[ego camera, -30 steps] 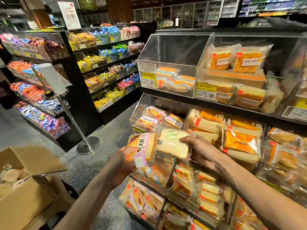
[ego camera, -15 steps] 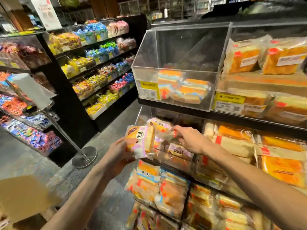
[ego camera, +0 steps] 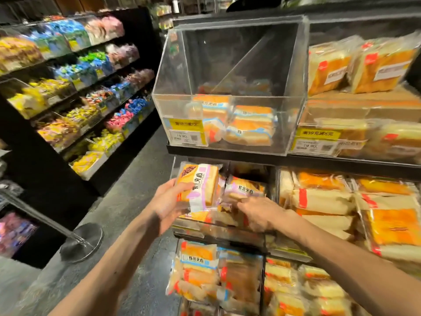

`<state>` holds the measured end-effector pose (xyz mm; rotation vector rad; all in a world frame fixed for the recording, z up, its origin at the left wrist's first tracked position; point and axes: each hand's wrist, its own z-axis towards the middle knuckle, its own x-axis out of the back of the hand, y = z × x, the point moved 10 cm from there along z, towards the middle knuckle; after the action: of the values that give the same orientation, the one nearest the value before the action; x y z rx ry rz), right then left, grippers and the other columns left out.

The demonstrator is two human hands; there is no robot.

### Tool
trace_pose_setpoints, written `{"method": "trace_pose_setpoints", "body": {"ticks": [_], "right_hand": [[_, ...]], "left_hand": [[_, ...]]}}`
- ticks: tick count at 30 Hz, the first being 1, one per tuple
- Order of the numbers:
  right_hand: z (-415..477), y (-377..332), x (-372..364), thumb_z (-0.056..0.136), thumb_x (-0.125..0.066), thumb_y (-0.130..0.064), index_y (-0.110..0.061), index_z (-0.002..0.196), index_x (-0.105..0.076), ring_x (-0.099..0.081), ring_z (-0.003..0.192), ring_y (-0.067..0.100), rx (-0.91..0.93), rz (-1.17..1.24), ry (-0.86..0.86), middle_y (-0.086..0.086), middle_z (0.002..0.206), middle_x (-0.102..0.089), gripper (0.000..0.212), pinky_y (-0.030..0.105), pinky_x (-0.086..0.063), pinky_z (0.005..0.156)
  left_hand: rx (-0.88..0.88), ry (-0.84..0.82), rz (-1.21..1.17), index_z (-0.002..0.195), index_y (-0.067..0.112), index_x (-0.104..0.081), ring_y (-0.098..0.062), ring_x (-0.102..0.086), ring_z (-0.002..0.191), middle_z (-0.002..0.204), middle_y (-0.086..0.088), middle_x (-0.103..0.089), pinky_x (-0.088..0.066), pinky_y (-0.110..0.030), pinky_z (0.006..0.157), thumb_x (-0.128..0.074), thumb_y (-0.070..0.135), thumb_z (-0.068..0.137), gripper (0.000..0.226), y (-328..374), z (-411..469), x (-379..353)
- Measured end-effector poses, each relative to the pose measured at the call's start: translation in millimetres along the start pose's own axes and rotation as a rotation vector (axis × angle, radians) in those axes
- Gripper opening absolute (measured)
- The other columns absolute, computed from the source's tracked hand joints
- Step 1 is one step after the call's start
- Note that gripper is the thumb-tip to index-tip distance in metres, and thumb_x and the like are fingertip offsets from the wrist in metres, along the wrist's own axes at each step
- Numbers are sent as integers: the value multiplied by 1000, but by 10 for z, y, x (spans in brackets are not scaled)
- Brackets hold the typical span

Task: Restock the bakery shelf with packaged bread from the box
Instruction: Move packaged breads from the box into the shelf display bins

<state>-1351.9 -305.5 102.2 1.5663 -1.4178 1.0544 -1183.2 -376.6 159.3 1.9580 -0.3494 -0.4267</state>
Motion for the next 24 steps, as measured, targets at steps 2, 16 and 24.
{"method": "trace_pose_setpoints", "body": {"ticks": [2,16,24], "right_hand": [[15,56,-21,89,-64,-17,-9,129,-51,-51,124,31,-59,84,-87,13,134,-53,43,37,-44,95],[133,87,-114,94,-56,-17,-8,144,-42,-30,140,33,-441,161,4,14,149,-35,53,48,-38,109],[-61,323,56,93,-58,-15,-12,118,-60,-54,109,16,-547,764,318,10,129,-61,26,22,-45,85]], "left_hand": [[2,-82,40,123,7,-62,-36,-70,95,111,-16,-73,-51,-51,93,-60,13,94,29,41,100,-34],[18,-315,182,117,11,-61,-24,-73,88,104,-9,-76,-60,-37,69,-64,10,92,26,80,462,-172],[-67,-369,394,114,20,-67,-22,-72,95,101,-4,-76,-59,-46,79,-72,9,87,29,29,594,-231]]}}
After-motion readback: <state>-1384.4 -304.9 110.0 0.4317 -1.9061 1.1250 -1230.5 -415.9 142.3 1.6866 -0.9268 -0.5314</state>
